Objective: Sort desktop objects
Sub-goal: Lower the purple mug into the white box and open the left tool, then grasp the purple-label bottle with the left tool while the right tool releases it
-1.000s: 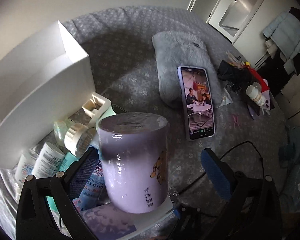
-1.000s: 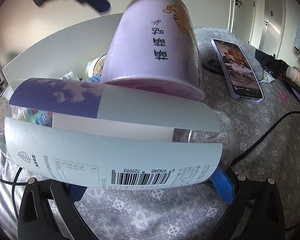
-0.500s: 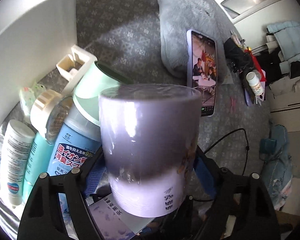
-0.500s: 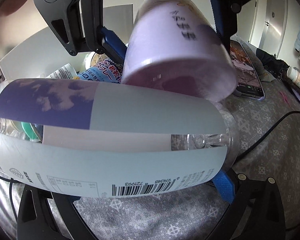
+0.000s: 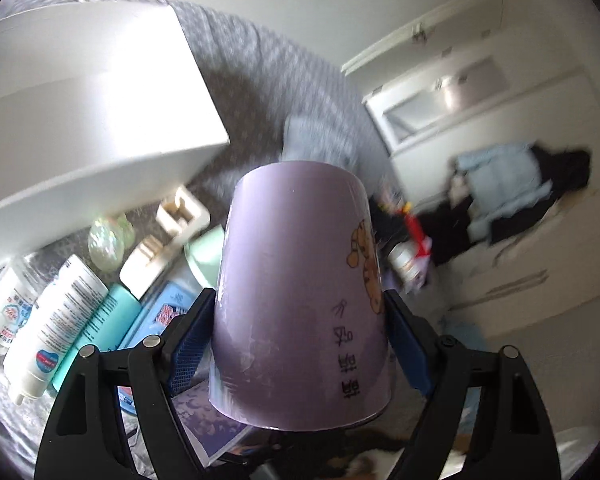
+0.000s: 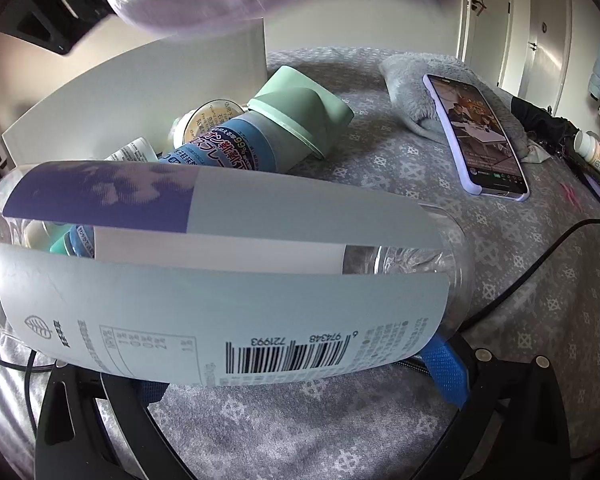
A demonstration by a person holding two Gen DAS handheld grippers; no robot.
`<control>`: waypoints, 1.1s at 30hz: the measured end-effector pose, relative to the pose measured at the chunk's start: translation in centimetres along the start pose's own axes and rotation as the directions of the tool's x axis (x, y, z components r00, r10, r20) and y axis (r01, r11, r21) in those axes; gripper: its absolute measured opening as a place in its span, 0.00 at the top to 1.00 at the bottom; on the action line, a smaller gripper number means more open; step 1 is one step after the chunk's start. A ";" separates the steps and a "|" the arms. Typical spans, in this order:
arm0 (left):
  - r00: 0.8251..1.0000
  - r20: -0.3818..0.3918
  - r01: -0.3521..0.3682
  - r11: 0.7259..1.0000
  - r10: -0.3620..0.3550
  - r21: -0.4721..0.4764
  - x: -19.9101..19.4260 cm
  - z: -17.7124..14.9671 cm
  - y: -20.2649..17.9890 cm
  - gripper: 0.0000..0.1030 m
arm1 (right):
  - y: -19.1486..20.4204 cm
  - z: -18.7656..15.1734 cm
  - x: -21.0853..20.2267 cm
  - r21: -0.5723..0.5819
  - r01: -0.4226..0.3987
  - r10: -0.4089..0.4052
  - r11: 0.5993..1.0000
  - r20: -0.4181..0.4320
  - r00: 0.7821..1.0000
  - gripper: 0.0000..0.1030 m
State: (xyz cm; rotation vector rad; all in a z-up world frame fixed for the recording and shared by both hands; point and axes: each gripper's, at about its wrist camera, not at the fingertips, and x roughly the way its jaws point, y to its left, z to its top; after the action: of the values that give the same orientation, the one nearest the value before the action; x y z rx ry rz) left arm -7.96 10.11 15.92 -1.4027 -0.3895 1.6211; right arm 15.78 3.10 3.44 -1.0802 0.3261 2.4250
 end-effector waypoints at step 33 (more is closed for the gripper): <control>0.913 0.289 -0.306 0.952 0.288 0.020 -7.8 -1.5 6.5 0.11 | 0.3 0.3 0.2 -0.001 0.003 -0.003 1.000 0.002 1.000 0.00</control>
State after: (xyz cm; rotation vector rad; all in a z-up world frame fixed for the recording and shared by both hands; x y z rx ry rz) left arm -10.05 0.09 15.42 -1.2254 -0.2921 2.0778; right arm 15.36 3.04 3.45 -1.0784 0.3220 2.4239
